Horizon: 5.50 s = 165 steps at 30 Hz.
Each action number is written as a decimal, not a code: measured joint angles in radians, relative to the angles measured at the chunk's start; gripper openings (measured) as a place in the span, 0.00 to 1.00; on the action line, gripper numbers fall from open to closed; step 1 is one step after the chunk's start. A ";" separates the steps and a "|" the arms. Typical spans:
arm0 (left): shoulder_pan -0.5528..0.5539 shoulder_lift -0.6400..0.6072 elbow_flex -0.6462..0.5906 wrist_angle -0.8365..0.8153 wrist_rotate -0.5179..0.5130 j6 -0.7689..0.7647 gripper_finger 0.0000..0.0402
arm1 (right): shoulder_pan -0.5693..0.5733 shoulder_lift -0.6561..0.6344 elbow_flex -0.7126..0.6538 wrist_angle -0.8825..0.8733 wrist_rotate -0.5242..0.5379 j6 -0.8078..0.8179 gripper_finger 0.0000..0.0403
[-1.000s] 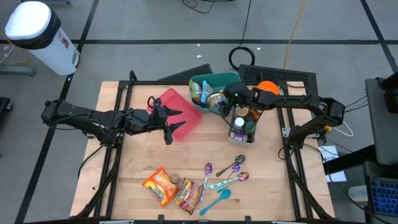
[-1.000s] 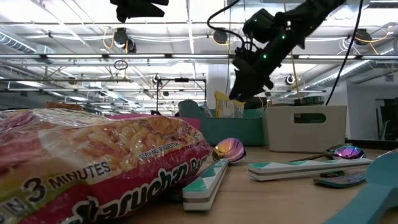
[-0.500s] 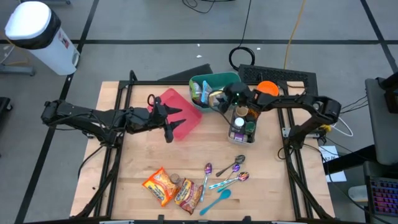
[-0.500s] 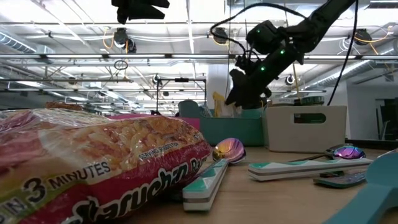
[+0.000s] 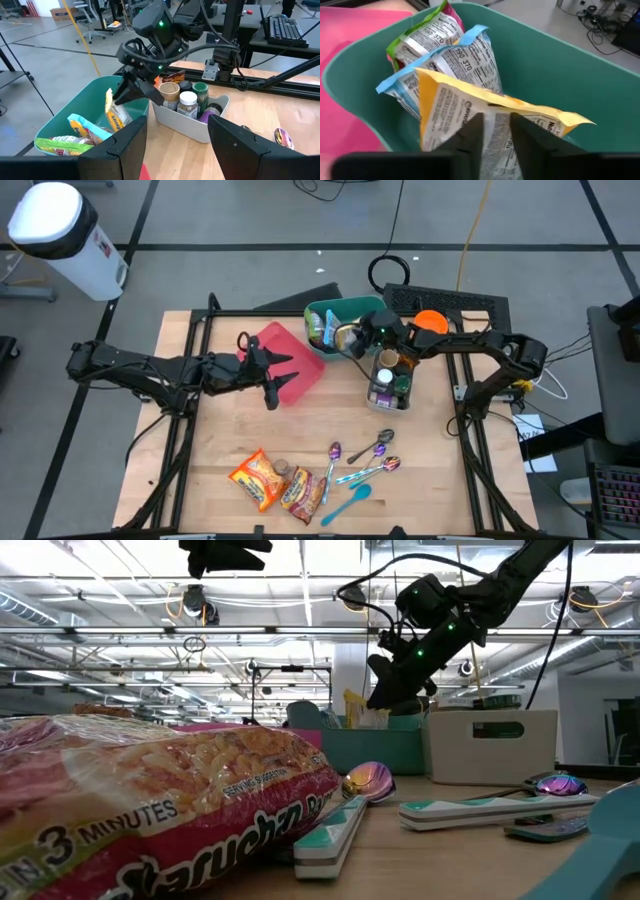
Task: Pick & Place Food Item
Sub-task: Put the yellow noodle pack into the green bin, then put the orange noodle pack into the green bin
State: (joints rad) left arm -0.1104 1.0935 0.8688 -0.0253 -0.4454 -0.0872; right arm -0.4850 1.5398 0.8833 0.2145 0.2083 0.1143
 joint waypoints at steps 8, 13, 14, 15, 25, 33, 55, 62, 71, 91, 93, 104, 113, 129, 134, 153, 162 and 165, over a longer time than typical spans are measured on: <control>0.000 0.000 0.000 0.000 0.000 0.000 0.54 | 0.000 0.000 0.000 0.004 -0.005 -0.052 0.02; 0.000 0.000 0.000 0.000 0.000 0.000 0.54 | 0.000 0.000 0.000 0.051 -0.029 -0.105 0.00; 0.000 0.000 0.000 0.001 0.000 0.000 0.54 | 0.000 0.000 0.000 0.073 -0.031 -0.122 0.00; 0.000 0.000 0.000 0.001 0.000 0.000 0.54 | 0.000 0.000 0.000 0.099 -0.040 -0.143 0.00; 0.000 0.000 0.000 -0.001 0.000 0.001 0.54 | -0.018 -0.019 0.011 0.102 -0.115 -0.153 0.03; 0.000 0.000 0.000 -0.003 0.000 0.001 0.54 | -0.018 -0.050 0.011 -0.064 -0.160 0.004 0.43; 0.000 0.000 0.000 -0.002 0.001 0.003 0.54 | -0.076 0.139 0.011 0.168 -0.208 -0.102 0.02; 0.000 0.000 0.000 -0.002 0.000 0.004 0.54 | -0.069 0.124 0.010 0.178 -0.213 -0.213 0.01; 0.000 0.000 0.000 -0.002 0.000 0.005 0.54 | -0.024 0.116 0.011 0.271 -0.403 -0.541 0.00; 0.000 0.000 0.000 -0.001 0.000 0.000 0.54 | -0.088 0.116 0.010 0.244 -0.471 -0.535 0.27; 0.000 0.000 0.000 -0.001 0.000 0.000 0.54 | -0.087 0.116 0.010 0.246 -0.470 -0.532 0.34; 0.000 0.000 0.000 -0.001 0.000 0.000 0.54 | -0.034 0.003 0.011 0.215 -0.471 -0.234 0.56; -0.002 0.000 0.000 -0.177 0.143 -0.105 0.54 | 0.166 -0.215 0.011 -0.059 -0.475 -0.230 0.57; -0.324 0.133 -0.001 -0.692 0.431 -0.625 0.54 | 0.647 -0.264 -0.099 -0.020 -0.369 -0.238 0.51; -0.397 0.234 0.000 -0.664 0.445 -0.754 0.54 | 0.672 -0.270 -0.132 0.081 -0.340 -0.235 0.51; -0.407 0.404 -0.126 -0.486 0.518 -0.758 0.54 | 0.702 -0.272 -0.132 0.111 -0.340 -0.153 0.50; -0.394 0.399 -0.216 -0.366 0.569 -0.807 0.47 | 0.716 -0.272 -0.132 0.111 -0.340 -0.156 0.50; -0.392 0.400 -0.216 -0.368 0.580 -0.812 0.33 | 0.716 -0.272 -0.132 0.112 -0.340 -0.156 0.50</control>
State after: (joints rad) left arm -0.5027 1.4933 0.6529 -0.3933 0.1342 -0.8989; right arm 0.2314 1.2682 0.7509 0.3263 -0.1314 -0.0414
